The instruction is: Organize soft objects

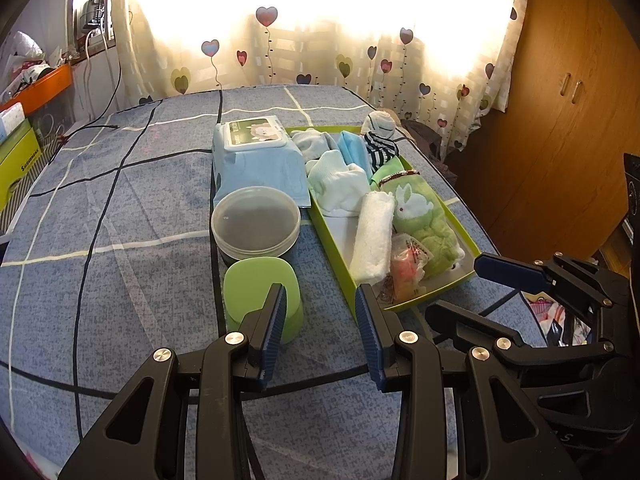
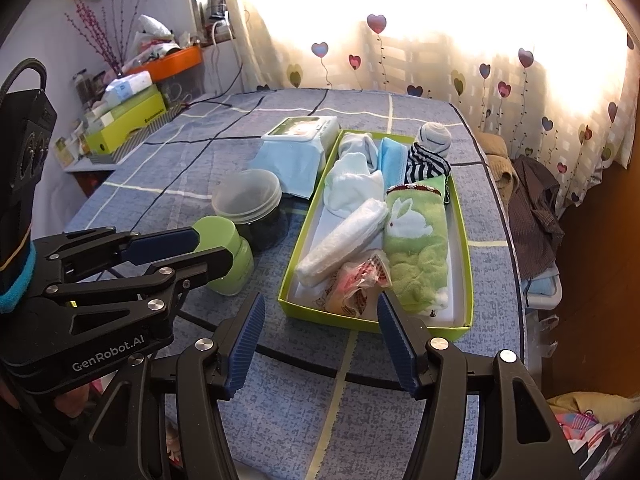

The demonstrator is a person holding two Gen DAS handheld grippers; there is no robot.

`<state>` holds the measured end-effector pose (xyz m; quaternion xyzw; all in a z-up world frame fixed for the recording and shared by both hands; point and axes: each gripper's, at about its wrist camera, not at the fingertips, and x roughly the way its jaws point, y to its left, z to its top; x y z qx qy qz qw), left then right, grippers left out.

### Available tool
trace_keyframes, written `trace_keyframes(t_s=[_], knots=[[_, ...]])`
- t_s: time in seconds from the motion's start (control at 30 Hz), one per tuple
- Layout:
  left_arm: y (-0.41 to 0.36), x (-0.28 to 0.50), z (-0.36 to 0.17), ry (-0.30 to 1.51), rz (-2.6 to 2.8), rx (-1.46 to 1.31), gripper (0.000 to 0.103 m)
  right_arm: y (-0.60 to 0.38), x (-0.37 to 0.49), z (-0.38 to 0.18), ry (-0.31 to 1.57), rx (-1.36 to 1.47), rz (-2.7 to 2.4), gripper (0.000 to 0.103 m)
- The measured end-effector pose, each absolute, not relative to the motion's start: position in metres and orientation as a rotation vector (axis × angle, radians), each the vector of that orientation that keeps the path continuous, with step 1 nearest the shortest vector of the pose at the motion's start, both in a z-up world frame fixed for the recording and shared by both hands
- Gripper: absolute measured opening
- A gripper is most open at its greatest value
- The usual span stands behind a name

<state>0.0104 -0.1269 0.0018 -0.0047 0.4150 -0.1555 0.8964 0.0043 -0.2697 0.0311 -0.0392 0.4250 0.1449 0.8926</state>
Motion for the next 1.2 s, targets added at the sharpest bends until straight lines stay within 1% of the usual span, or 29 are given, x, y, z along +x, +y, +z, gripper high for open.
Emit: trace_keyframes(t_s=[1.2], knots=[[-0.1287, 0.0112, -0.0002, 0.869, -0.314, 0.0, 0.037, -0.2703, 0.0049, 0.0304, 0.882, -0.073, 0.3, 0.06]])
